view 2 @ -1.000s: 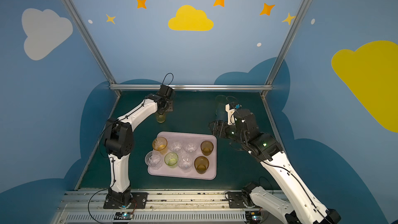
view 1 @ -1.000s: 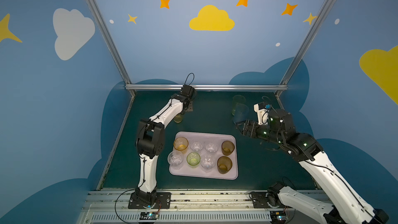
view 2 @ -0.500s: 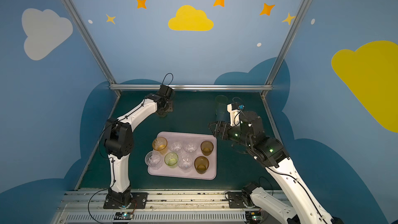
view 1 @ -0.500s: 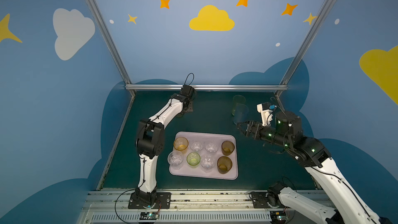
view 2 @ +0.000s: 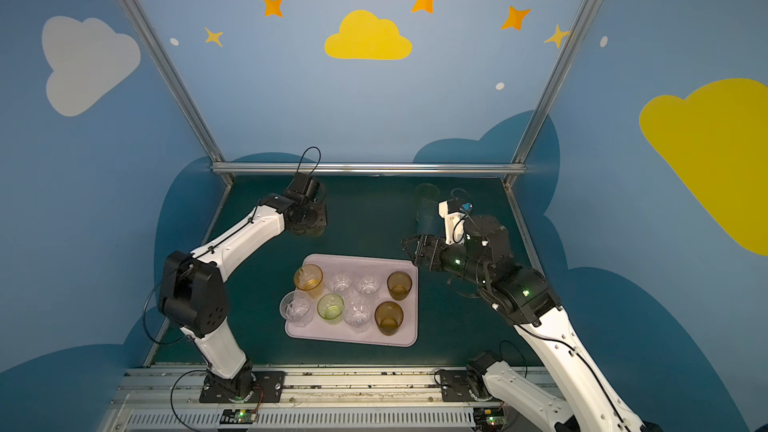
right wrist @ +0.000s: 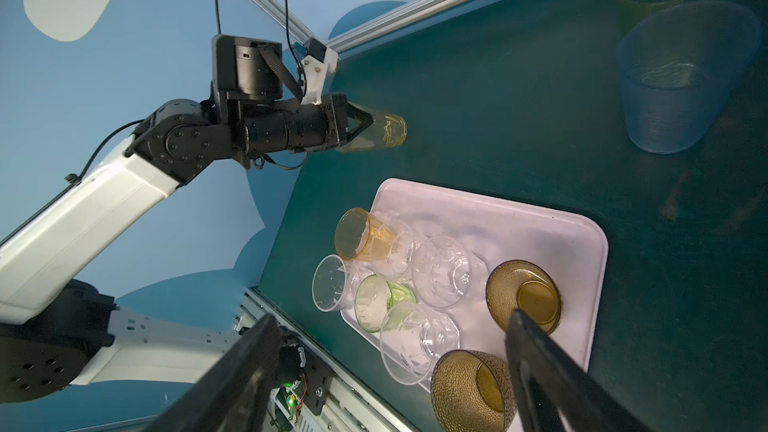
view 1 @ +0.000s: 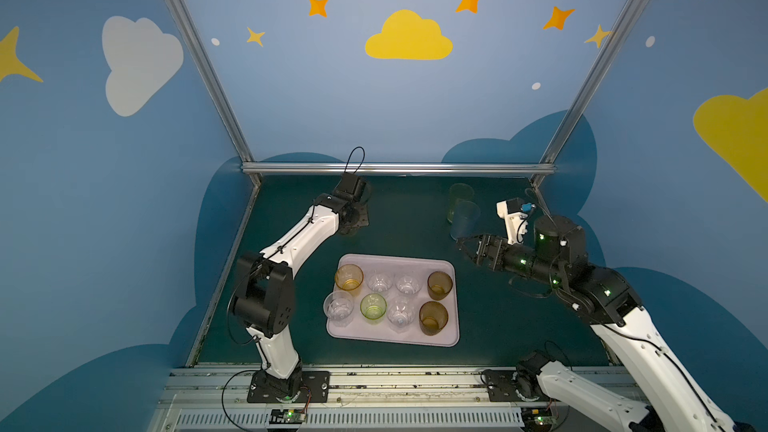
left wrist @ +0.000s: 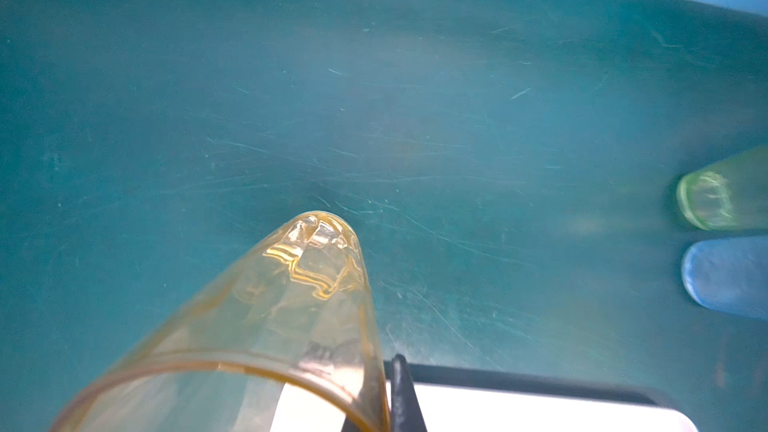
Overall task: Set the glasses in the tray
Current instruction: 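Lift the tall amber glass off the table with the left gripper, then carry the tall amber glass over the tray's far edge with the left gripper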
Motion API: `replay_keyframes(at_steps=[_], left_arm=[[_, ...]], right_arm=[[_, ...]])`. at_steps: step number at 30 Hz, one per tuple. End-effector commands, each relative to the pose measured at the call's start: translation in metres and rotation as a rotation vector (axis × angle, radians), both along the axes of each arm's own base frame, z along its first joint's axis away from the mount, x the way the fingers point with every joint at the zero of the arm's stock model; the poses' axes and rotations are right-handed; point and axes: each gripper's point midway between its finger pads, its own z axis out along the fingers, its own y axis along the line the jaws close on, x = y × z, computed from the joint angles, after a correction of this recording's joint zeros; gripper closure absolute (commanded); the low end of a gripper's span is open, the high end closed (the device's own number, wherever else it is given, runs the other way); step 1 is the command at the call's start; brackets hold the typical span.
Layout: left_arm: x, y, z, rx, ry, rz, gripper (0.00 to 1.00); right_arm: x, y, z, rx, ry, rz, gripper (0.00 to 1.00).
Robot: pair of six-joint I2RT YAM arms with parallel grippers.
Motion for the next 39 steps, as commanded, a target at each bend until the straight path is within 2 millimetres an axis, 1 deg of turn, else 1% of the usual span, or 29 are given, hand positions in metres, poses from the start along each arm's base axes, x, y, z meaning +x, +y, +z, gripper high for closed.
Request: replay_keyframes(at_steps=[1,3,7,14,19,24,26,30,39], left_arm=[[-0.004,-0.003,0.02,-0.027,-0.056,-0.001,0.96],[-0.009,-0.002,0.025,-0.029,-0.064,-0.002,0.96],[-0.021,-0.006,0.029,-0.035,-0.067,-0.015,0.96],[-0.048,-0.018,0.024,-0.039,-0.029,-0.052,0.96],[-0.063,-0.015,0.023,-0.043,-0.023,-0.053,0.96],[-0.069,-0.005,0.024,-0.01,-0.032,-0.035,0.96],[-0.072,-0.004,0.024,-0.007,-0.031,-0.039,0.96],[-0.075,0.003,0.02,0.023,-0.024,-0.022,0.96],[-0.085,0.004,0.012,0.014,0.001,-0.026,0.96]], right_arm=[[0.001,0.001,0.009,0.014,-0.019,0.001,0.16],[0.004,0.0,0.004,0.0,-0.005,-0.007,0.16],[0.003,-0.003,0.0,-0.01,0.006,-0.018,0.16],[-0.001,-0.011,-0.011,-0.022,0.018,-0.051,0.16],[-0.005,-0.014,-0.028,-0.025,0.056,-0.062,0.16],[-0.005,-0.014,-0.043,-0.019,0.079,-0.067,0.16],[-0.007,-0.013,-0.046,-0.018,0.088,-0.064,0.16],[-0.014,-0.013,-0.052,-0.009,0.109,-0.046,0.16],[-0.025,-0.022,-0.069,0.012,0.13,-0.073,0.16]])
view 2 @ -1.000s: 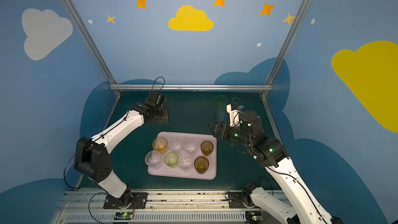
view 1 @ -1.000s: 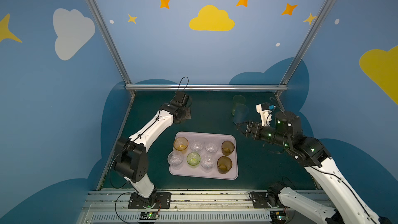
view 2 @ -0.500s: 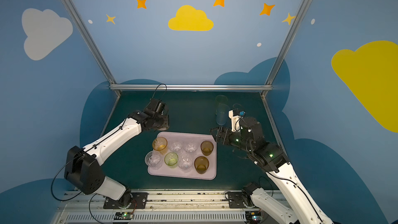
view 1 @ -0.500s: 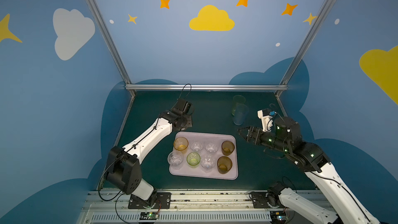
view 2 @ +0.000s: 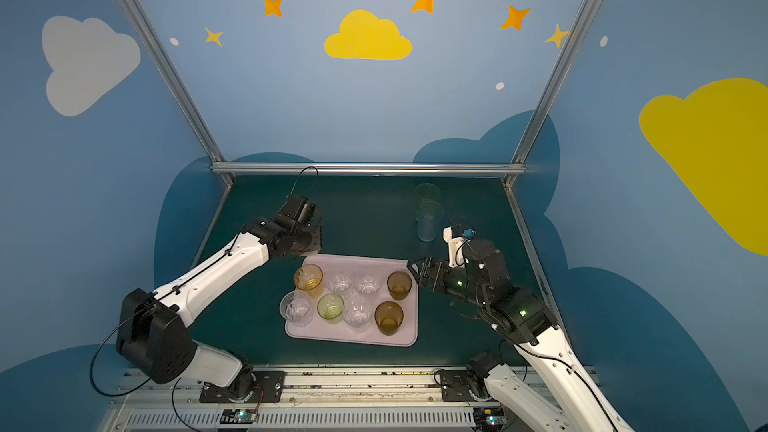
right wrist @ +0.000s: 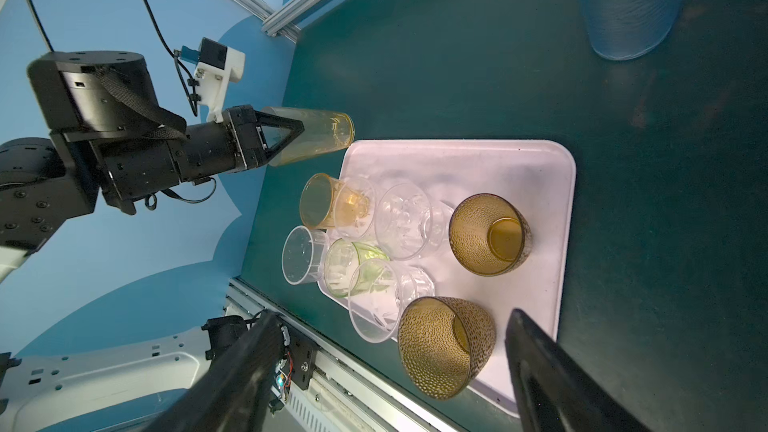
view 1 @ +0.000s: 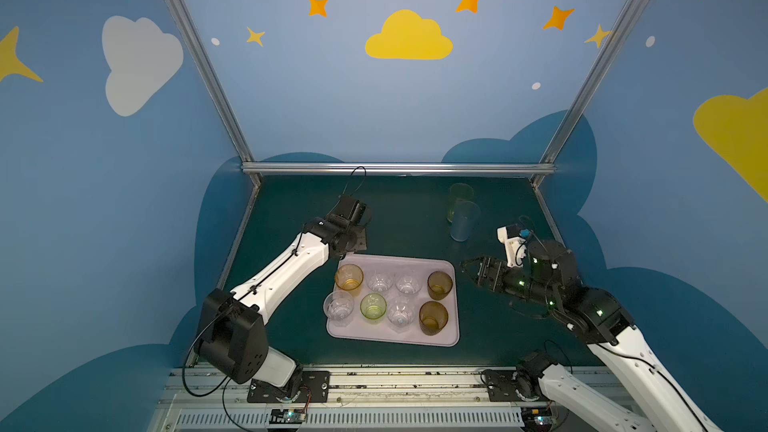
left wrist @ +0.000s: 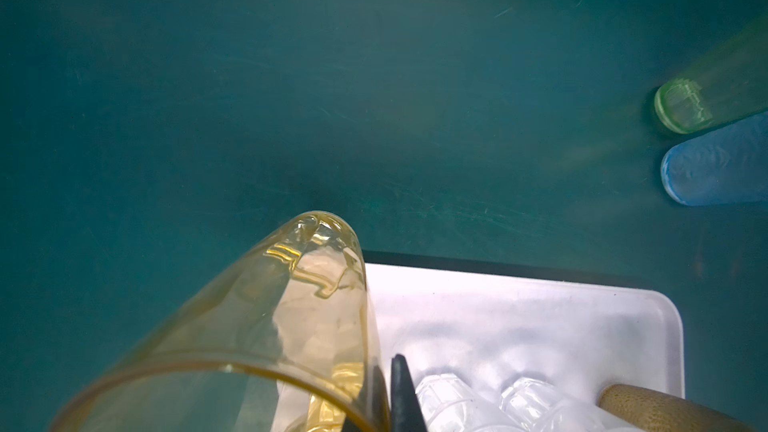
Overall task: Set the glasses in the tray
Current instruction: 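Carry the tall amber glass over the tray's far edge with the left gripper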
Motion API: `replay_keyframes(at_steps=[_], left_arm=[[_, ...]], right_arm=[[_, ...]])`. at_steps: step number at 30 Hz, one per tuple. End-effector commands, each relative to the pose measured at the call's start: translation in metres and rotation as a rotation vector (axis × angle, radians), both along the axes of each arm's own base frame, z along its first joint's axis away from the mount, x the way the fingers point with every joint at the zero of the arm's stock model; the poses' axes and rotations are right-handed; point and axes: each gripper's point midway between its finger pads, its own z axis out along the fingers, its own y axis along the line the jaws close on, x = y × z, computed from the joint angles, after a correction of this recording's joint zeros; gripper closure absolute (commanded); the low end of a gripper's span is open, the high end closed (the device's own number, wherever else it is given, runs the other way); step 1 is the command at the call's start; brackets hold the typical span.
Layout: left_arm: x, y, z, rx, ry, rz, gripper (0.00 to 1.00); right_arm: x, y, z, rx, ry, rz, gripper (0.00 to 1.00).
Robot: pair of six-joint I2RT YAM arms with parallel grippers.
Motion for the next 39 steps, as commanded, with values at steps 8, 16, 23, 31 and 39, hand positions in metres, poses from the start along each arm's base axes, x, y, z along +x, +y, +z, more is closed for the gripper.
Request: replay_keyframes(at_steps=[8,16,23,31,39], left_arm=[[-0.004,0.0,-0.002,-0.012,0.013,0.006,0.96],[-0.007,0.0,-0.007,-0.01,0.029,0.006,0.96],[-0.007,-0.002,-0.008,-0.013,0.035,-0.001,0.96],[-0.009,-0.007,-0.014,-0.017,0.061,-0.018,0.96],[-0.007,-0.014,-0.023,-0.024,0.091,-0.032,0.96]], right_arm=[[-0.005,-0.006,-0.008,0.025,0.005,-0.026,0.16],[-0.006,-0.011,-0.014,0.011,0.006,-0.051,0.16],[-0.004,-0.012,-0.018,0.004,0.009,-0.059,0.16],[-0.001,-0.011,-0.02,-0.001,0.012,-0.061,0.16],[-0.001,-0.011,-0.023,-0.008,0.017,-0.059,0.16]])
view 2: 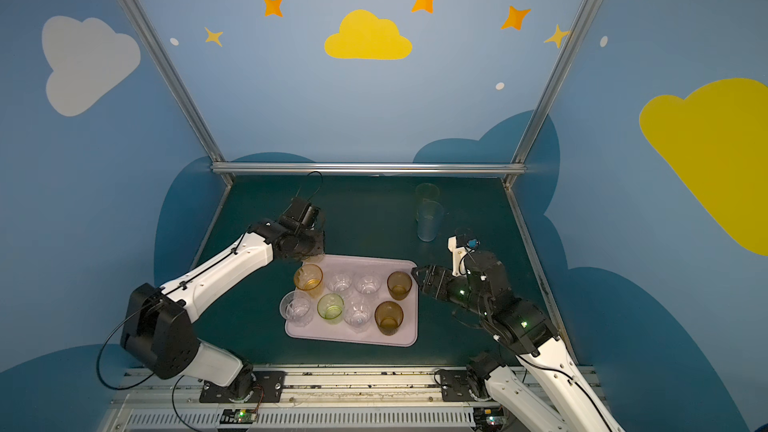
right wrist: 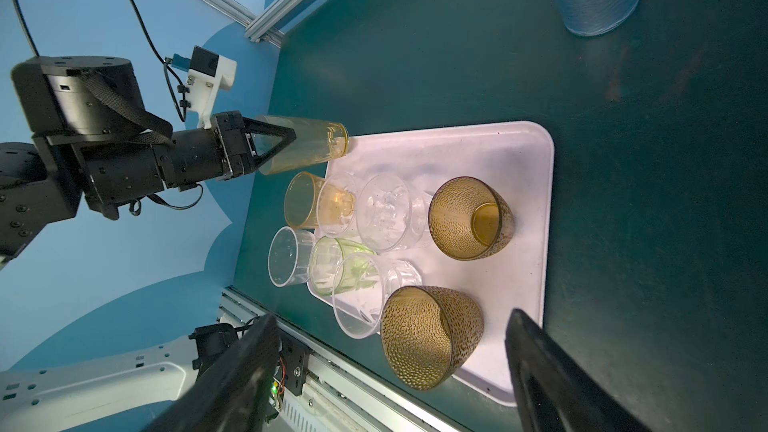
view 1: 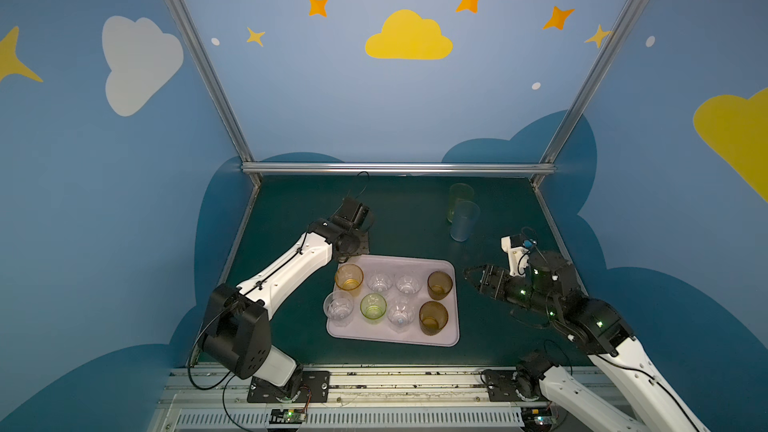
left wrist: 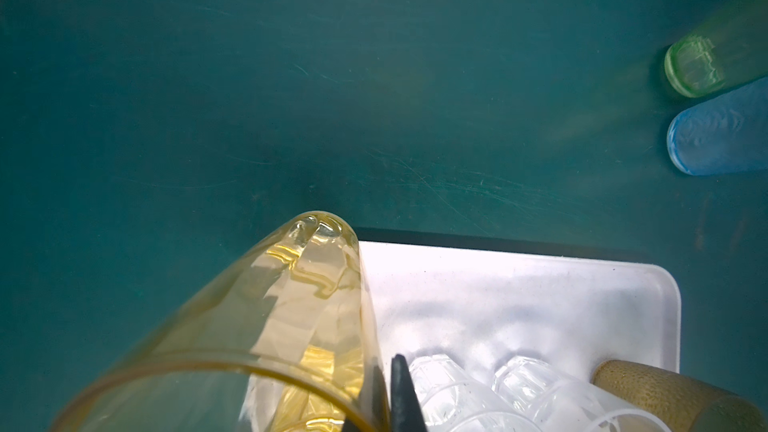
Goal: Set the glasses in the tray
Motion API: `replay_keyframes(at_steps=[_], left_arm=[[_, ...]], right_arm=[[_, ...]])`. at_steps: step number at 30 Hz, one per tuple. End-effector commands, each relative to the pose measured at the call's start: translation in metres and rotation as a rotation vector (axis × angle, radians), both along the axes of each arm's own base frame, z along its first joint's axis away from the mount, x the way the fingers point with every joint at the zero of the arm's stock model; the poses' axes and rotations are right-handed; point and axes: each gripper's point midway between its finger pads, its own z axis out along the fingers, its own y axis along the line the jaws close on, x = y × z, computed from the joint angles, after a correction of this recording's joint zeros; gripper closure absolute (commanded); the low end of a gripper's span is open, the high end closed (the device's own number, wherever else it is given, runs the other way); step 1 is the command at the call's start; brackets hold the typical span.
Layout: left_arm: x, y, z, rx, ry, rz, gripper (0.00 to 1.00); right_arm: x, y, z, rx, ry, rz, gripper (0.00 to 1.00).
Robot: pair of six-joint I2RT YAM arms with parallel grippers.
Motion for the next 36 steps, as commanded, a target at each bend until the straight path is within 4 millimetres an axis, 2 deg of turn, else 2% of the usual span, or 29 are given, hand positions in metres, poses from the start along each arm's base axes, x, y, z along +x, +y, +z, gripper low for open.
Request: replay_keyframes(at_steps=[1,15,36], left_arm=[[0.0,-0.003,-0.005,0.002,0.023,-0.006,0.96],[-0.001,-0.012,-0.018,-0.01,0.084,-0.03,0.96],[-0.014,-0.004,-0.021,0.047,0.12,-0.032,0.96]], right_arm=[[0.004,-0.002,-0.001,-0.003,-0.012,-0.015,0.16],[0.007,-0.003,-0.005,-0.025,-0.011,-0.02,0.16],[0.007,-0.006,-0.006,-0.029,-0.009,-0.03,0.16]])
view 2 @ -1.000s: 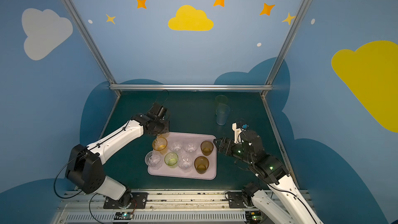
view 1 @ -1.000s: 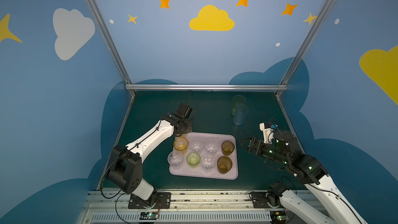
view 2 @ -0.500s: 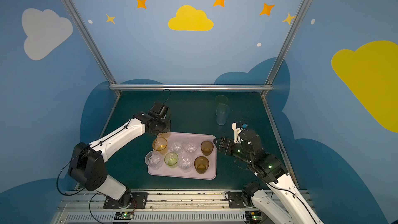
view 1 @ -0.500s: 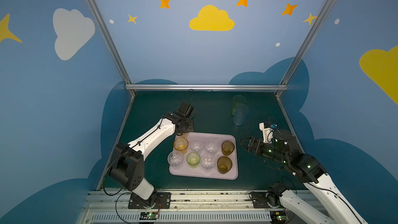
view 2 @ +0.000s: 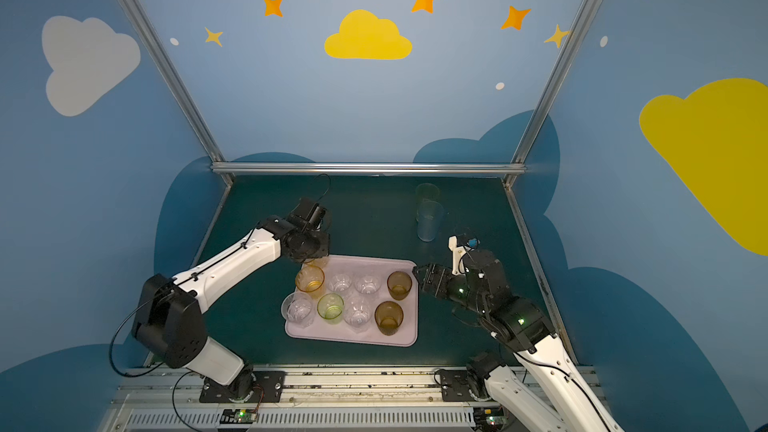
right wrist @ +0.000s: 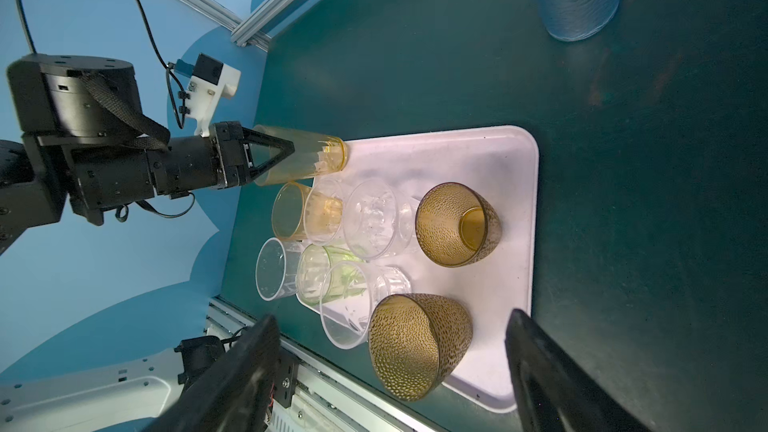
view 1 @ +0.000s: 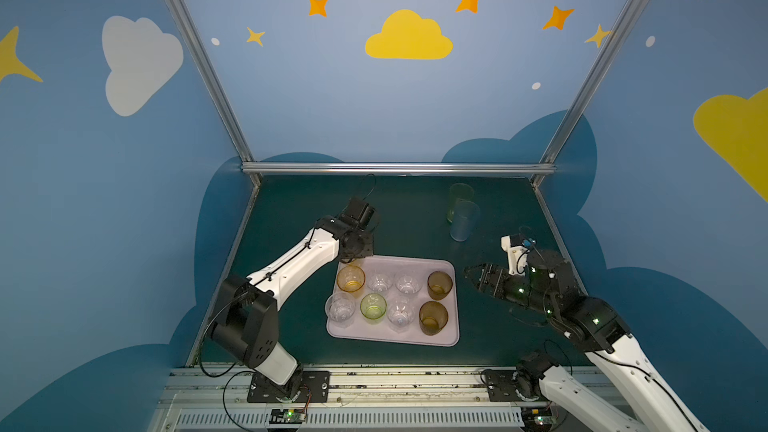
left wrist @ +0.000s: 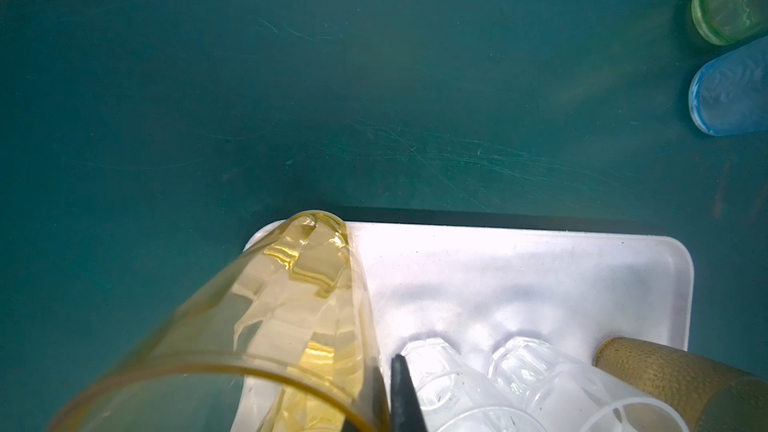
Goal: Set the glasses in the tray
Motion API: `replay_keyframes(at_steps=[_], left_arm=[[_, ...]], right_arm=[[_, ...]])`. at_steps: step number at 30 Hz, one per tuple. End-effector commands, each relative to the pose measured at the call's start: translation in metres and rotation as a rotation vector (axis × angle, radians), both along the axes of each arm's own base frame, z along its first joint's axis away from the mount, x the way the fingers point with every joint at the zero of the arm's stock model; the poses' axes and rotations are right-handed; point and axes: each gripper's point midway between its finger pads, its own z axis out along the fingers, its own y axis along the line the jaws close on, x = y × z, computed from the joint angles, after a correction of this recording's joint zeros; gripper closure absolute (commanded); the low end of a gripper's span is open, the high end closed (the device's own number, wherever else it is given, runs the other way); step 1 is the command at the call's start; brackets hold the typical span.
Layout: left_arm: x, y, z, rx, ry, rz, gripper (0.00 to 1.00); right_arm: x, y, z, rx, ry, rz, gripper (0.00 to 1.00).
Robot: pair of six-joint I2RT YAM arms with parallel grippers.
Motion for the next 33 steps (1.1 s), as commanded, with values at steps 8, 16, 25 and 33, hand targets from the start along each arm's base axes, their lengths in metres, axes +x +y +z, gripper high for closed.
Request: replay_keyframes(at_steps=[8,16,25,33], left_arm=[[0.0,0.005,-0.008,0.053,0.036,0.003,0.96],[0.007,0.001,-0.007,0.054,0.038,-0.002,0.9],[0.01,0.002,-0.001,0.062,0.024,-0.002,0.76],[0.013,0.001,0.007,0.059,0.002,-0.008,0.7]], right_arm=[[0.001,-0.002,-0.001,-0.005,-0.006,-0.008,0.16],[0.003,-0.003,-0.003,-0.016,-0.004,-0.01,0.16],[0.006,-0.001,-0.005,-0.025,0.005,-0.007,0.16],[0.008,0.001,-0.004,-0.021,0.009,0.001,0.16]])
